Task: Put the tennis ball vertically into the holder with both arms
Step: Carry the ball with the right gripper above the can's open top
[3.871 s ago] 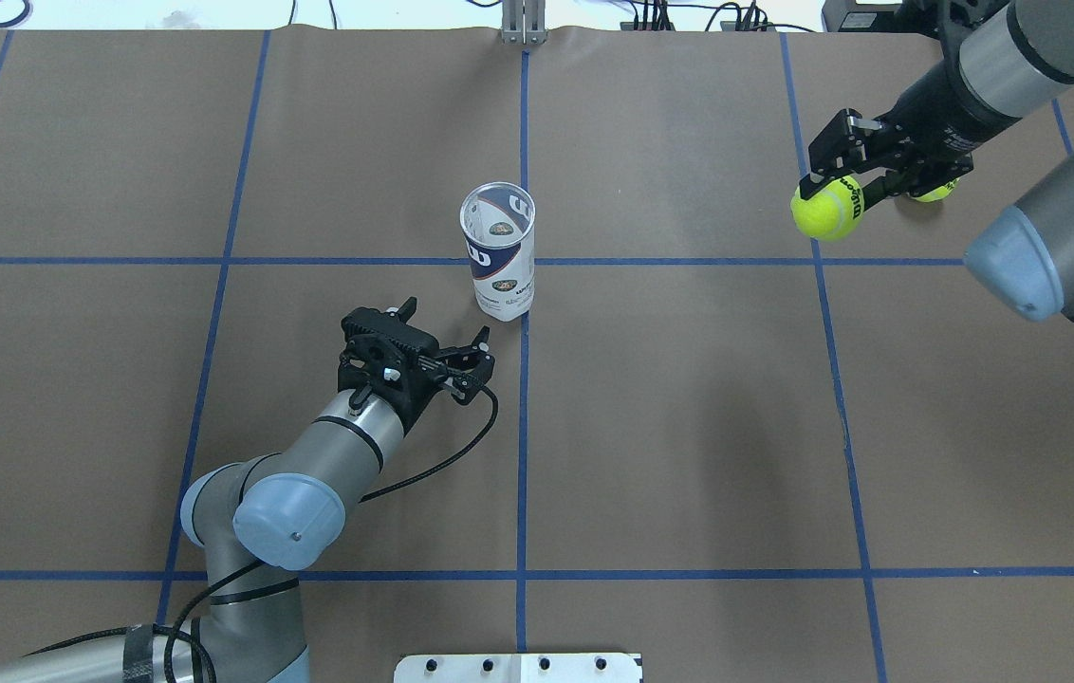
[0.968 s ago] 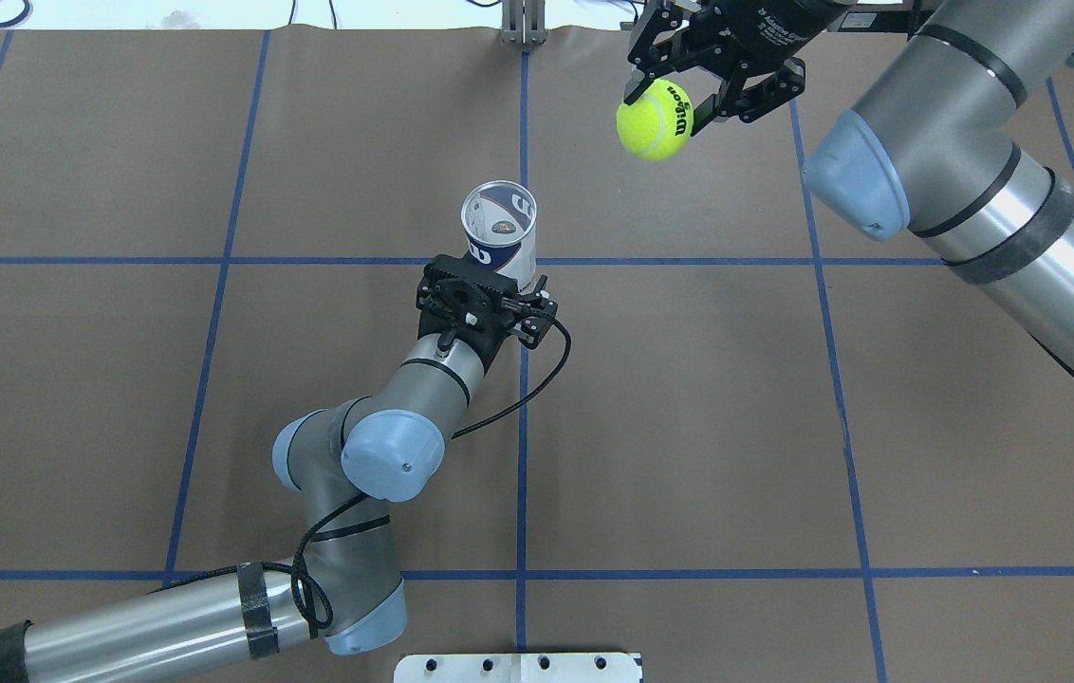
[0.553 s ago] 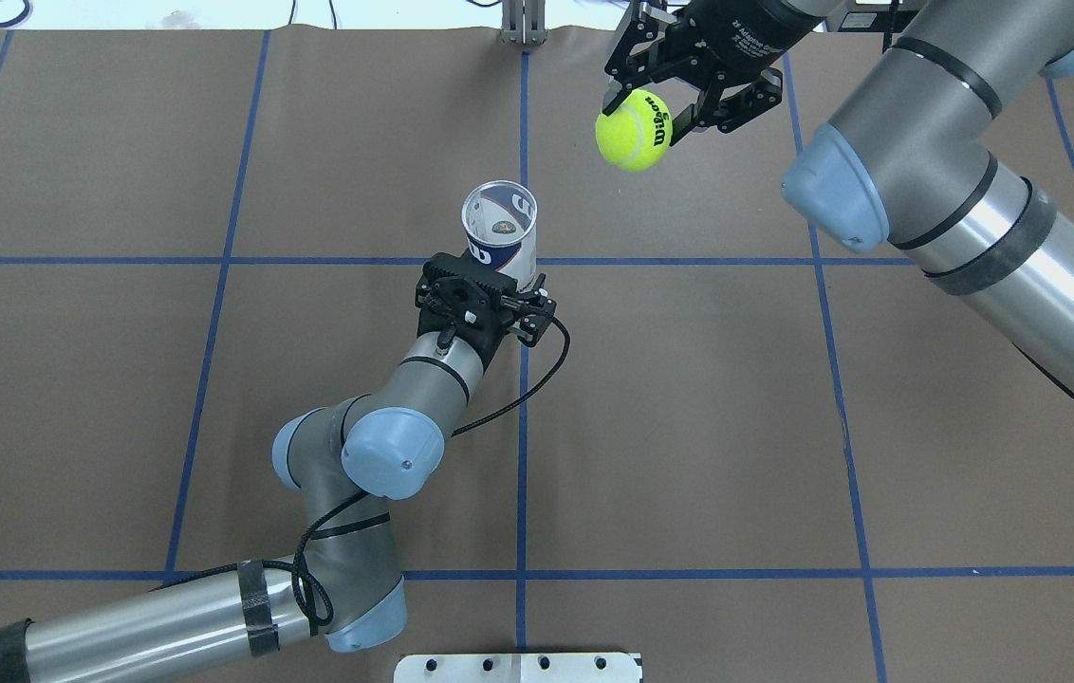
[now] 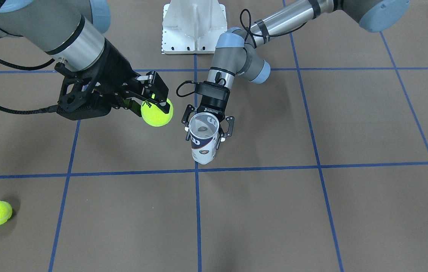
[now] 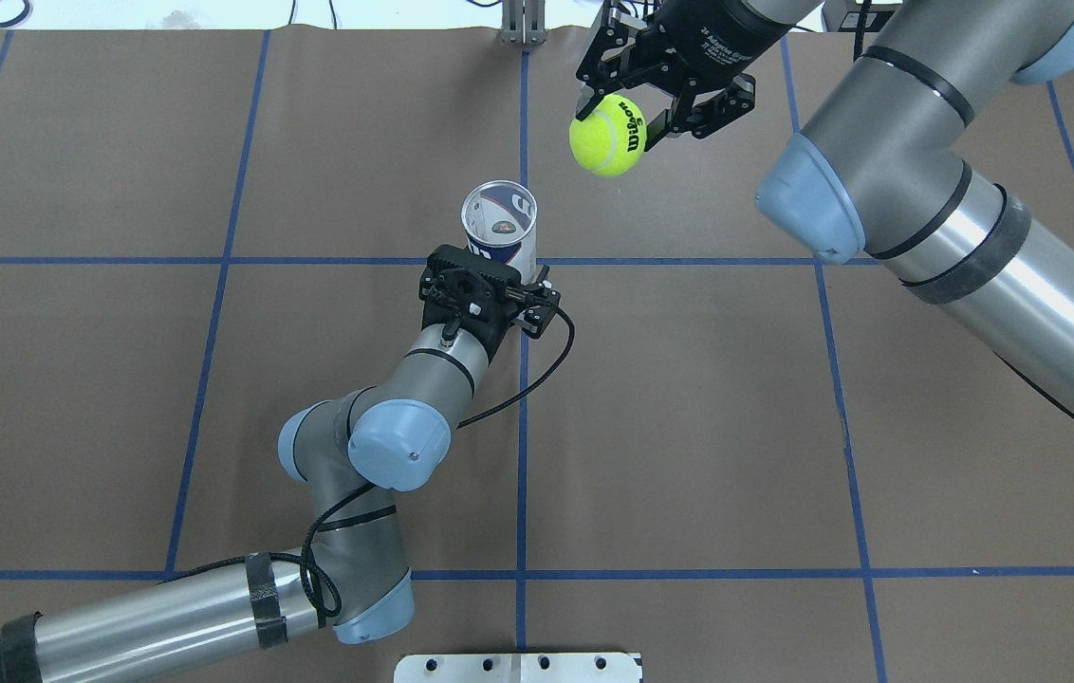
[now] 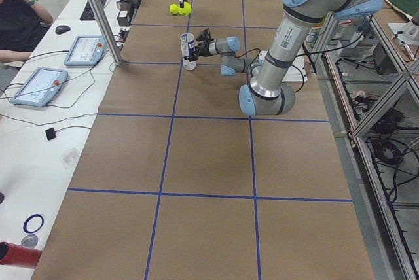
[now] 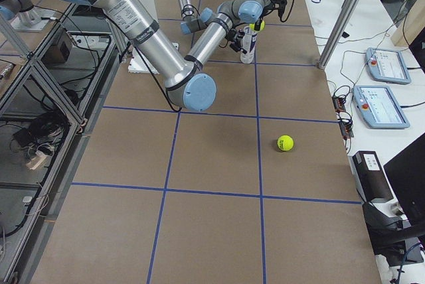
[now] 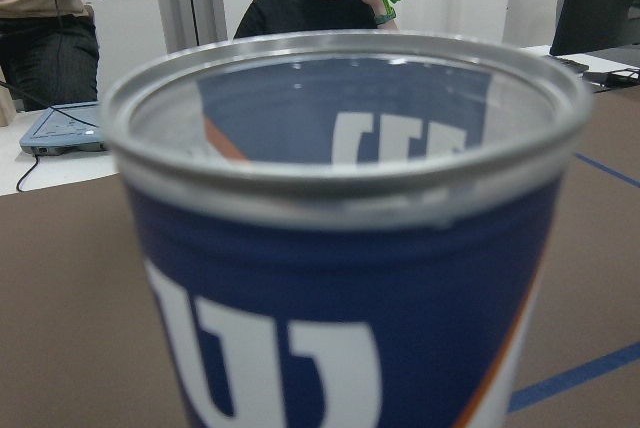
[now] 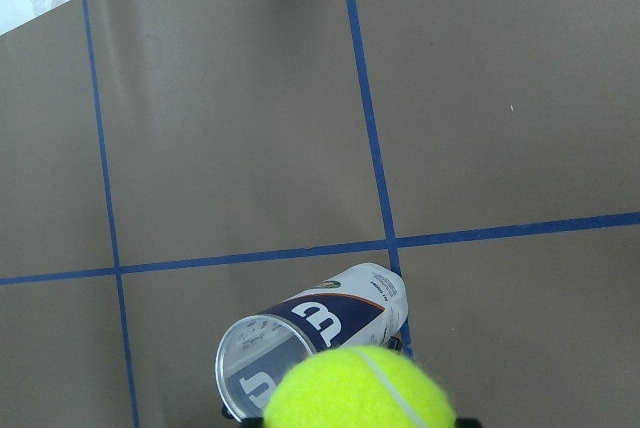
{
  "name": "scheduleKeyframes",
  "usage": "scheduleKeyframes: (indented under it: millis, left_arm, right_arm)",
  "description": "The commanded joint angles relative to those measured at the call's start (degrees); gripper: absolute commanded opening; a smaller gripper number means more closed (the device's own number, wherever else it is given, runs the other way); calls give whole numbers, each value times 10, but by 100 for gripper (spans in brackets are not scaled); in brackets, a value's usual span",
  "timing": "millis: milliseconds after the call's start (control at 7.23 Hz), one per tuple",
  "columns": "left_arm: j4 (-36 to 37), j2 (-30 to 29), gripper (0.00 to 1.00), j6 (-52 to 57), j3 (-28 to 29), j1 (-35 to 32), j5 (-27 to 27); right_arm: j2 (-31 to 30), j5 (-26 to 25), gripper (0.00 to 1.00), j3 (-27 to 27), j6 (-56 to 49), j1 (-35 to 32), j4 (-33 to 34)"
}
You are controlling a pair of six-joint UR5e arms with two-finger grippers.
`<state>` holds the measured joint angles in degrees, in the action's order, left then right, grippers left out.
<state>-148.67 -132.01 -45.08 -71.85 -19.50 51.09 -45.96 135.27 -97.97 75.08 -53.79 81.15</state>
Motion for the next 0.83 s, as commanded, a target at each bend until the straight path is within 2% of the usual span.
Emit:
scheduleKeyframes:
  millis: [0,415,691]
  left_arm:
    - [-1,-11,96,0,13,-3,0]
    - [-1,-17,71,-2,13,-4,1]
    - [-1,-21,68,-1,13,-8,1]
  right_arm:
    - [4,-3,0,1,1,6,0]
    - [21,-8,0,6,10,18,-1]
    - [44,-43,0,31,19,37,-2]
